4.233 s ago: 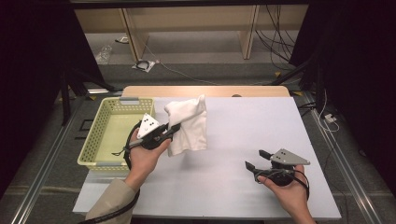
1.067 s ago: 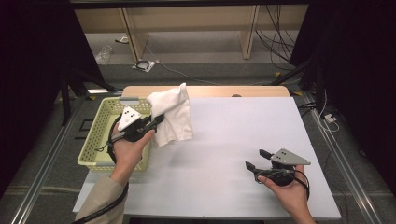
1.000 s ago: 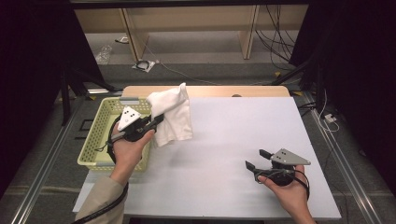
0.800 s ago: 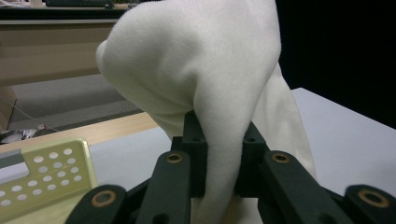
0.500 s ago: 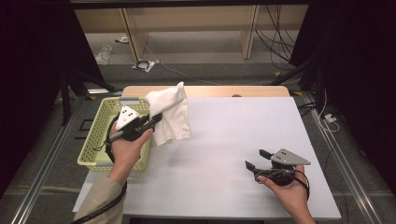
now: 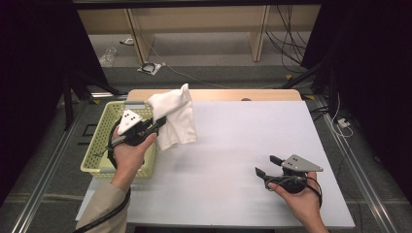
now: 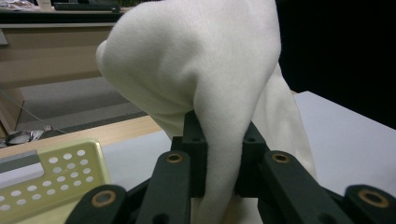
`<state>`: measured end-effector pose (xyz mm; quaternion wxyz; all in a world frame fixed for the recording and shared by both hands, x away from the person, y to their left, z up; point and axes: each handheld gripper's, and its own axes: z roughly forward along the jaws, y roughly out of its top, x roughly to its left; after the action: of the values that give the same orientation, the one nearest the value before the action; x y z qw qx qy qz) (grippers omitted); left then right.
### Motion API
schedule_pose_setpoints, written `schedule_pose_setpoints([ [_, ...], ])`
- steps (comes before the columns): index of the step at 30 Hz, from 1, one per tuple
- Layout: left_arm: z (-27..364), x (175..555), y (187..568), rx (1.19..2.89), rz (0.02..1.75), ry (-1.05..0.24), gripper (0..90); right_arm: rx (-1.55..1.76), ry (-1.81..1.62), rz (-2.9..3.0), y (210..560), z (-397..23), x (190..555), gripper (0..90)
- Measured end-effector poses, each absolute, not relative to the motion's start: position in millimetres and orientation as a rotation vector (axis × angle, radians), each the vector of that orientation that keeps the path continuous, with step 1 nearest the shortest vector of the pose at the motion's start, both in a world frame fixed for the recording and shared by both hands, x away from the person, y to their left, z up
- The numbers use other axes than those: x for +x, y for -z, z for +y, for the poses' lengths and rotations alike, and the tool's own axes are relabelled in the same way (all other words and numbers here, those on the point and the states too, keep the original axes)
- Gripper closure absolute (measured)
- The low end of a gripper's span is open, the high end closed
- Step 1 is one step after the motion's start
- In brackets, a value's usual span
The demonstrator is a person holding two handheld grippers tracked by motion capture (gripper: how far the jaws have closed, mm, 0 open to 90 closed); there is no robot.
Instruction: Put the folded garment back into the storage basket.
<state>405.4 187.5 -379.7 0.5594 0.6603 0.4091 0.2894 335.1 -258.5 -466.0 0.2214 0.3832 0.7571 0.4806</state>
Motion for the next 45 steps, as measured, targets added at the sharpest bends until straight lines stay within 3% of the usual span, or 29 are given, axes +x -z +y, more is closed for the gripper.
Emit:
schedule_pose_setpoints([
  [45, 202.3, 406.2, 372.2, 1.519, 0.98, -0.705, 77.8, 1.061, -1.328, 2.085, 465.2, -259.2, 335.0, 25.2],
])
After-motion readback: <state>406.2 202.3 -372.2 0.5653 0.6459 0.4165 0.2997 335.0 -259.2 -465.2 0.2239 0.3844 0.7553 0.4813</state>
